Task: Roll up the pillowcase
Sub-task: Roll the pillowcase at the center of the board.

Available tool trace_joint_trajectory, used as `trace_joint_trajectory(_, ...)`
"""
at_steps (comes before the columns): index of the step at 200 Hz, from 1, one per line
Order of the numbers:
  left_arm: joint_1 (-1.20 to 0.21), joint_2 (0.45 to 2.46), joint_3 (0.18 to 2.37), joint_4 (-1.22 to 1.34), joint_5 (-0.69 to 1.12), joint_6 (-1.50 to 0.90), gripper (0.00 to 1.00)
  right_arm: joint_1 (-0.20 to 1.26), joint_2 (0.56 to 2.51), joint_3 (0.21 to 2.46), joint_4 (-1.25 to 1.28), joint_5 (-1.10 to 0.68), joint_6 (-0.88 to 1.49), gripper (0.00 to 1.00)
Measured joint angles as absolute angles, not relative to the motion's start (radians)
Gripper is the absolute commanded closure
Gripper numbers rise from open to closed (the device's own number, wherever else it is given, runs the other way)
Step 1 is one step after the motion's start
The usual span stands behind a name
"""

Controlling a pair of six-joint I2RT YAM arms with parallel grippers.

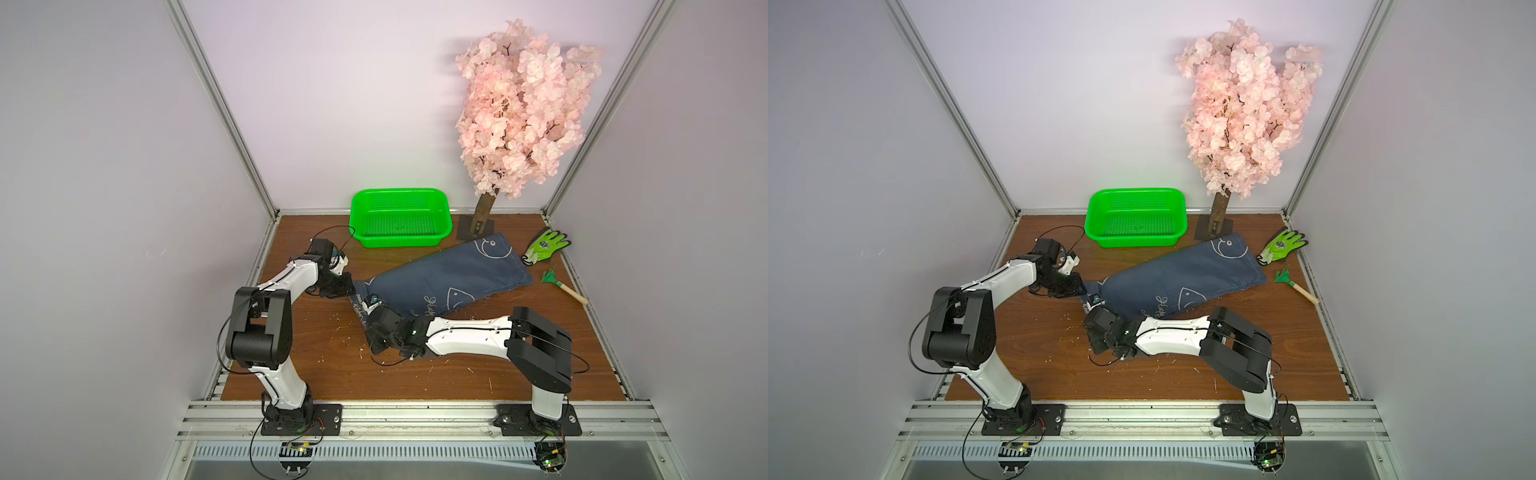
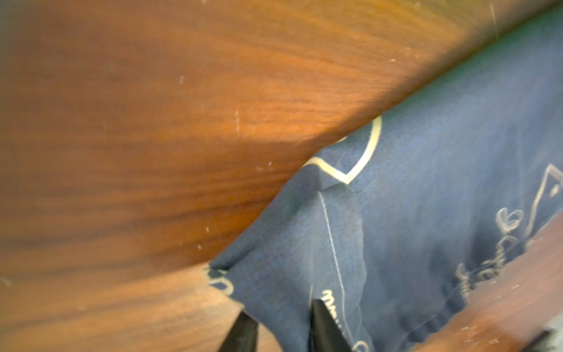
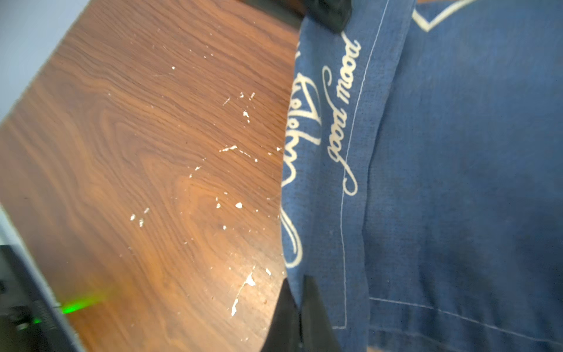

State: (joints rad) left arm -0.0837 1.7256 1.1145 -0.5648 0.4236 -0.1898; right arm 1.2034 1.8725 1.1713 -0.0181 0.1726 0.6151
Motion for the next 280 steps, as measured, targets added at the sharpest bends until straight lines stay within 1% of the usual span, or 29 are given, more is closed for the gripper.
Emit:
trace_joint_trajectory(34,-0.092,1.718,1.177,-0.560,0.393,-0.173,0.35,1.150,1.831,1.038,0.112,0.044,0.707,1.00)
trace_joint_trajectory(45,-0.093,1.700,1.193,-0.558,0.379,-0.164,0.33,1.135,1.809,0.997,0.148,0.014,0.740,1.00)
trace_joint_trajectory(92,-0.094,1.573,1.195,-0.540,0.359,-0.154,0.31,1.083,1.740,0.887,0.305,-0.075,0.854,1.00)
trace_joint_trajectory(113,-0.094,1.512,1.118,-0.532,0.351,-0.172,0.29,1.073,1.739,0.876,0.357,-0.096,0.887,1.00)
trace_joint_trajectory(145,-0.094,1.407,0.967,-0.527,0.338,-0.213,0.29,1.050,1.724,0.791,0.461,-0.123,0.960,1.00)
trace_joint_trajectory(181,-0.107,1.312,0.883,-0.505,0.342,-0.243,0.29,1.024,1.724,0.739,0.544,-0.149,1.036,1.00)
trace_joint_trajectory(205,-0.131,1.307,0.818,-0.474,0.348,-0.263,0.29,1.007,1.724,0.688,0.625,-0.165,1.090,1.00)
trace_joint_trajectory(229,-0.143,1.315,0.766,-0.450,0.357,-0.277,0.29,0.995,1.724,0.661,0.649,-0.167,1.119,1.00)
trace_joint_trajectory(280,-0.157,1.396,0.757,-0.330,0.391,-0.306,0.29,0.968,1.724,0.628,0.720,-0.189,1.175,1.00)
